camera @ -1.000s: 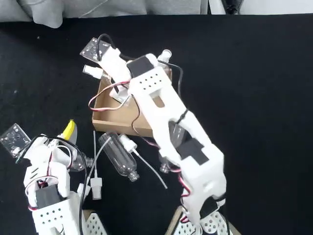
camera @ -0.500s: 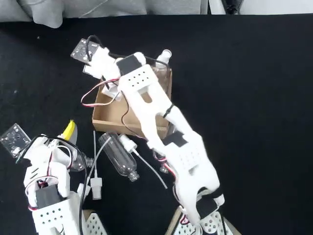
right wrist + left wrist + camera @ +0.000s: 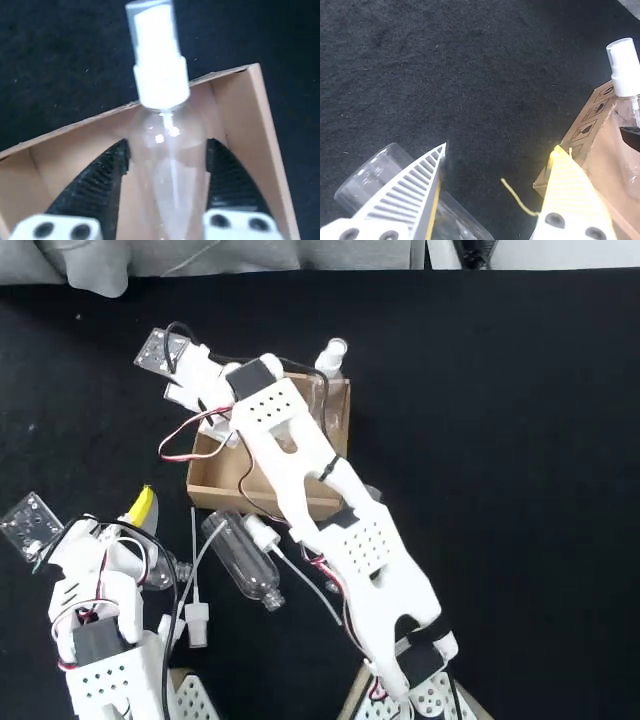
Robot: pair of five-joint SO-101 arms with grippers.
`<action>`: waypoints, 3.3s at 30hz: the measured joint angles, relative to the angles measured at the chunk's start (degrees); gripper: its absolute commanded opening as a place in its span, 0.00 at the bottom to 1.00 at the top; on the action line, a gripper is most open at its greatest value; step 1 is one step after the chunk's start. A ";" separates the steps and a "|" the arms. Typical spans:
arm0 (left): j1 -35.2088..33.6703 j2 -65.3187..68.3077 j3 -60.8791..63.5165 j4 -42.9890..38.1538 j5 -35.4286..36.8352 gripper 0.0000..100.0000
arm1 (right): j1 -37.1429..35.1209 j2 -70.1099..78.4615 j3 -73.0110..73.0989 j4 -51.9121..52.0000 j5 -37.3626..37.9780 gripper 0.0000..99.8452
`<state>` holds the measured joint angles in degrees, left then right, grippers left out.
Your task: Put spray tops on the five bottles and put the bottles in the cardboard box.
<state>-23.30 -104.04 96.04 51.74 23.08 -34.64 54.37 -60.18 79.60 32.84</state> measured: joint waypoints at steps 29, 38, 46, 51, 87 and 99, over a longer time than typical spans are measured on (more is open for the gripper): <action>0.00 0.00 0.00 0.00 0.00 0.30 | -0.09 1.49 -31.82 19.69 -11.52 0.01; 0.00 0.00 0.00 0.00 0.00 0.30 | -0.09 1.49 -32.09 19.69 -19.52 0.01; 0.00 0.00 0.00 0.00 0.00 0.30 | -0.09 0.97 -32.09 19.78 -22.95 0.01; 0.00 0.00 0.00 0.00 0.00 0.30 | -0.09 -1.85 -32.09 19.78 -25.32 0.01; 0.00 0.00 0.00 0.09 0.00 0.30 | -2.90 -42.64 15.03 19.87 -27.60 0.02; 0.00 0.00 0.00 0.09 0.00 0.30 | -2.90 -56.26 42.99 2.64 -27.60 0.01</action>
<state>-23.30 -104.04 96.04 51.82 23.08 -37.54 -1.89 -17.19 82.24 5.23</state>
